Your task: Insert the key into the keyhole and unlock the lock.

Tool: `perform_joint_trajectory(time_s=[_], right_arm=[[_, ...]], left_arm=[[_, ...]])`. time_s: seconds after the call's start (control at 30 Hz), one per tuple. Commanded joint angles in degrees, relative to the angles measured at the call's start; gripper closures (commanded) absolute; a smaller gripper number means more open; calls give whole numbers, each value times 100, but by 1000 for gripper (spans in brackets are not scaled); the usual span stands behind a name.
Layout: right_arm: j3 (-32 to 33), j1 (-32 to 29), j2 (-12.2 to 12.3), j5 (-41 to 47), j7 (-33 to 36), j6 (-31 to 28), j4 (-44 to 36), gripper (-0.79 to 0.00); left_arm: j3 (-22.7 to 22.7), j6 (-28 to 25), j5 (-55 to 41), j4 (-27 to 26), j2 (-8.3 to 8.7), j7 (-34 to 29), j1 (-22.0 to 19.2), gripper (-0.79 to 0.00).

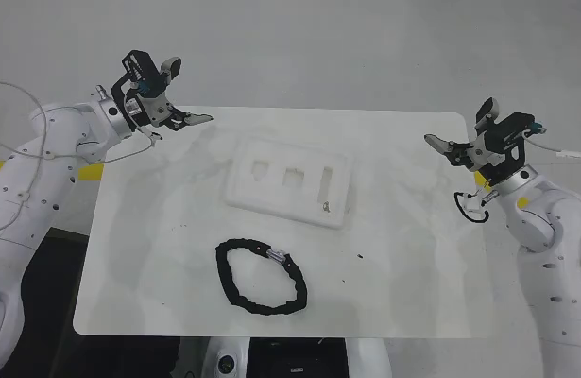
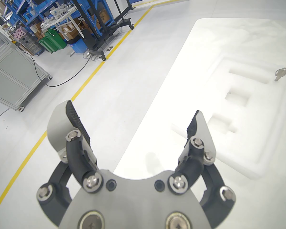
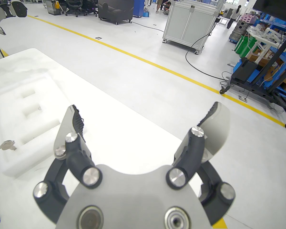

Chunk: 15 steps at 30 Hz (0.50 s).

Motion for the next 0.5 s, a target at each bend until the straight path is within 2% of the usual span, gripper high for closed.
perform_joint_trajectory(time_s=[0.0,0.33,0.47], right_arm=[[0,0,0,0,0,0,0,-785],[-15,-26,-3,19,22,27,-16,-785],[-239,-72,-27,426,448,-83,-174,-785]], left_arm=[[0,0,0,0,0,0,0,-785],[0,0,0,0,0,0,0,-785],[0,0,0,0,0,0,0,-785]])
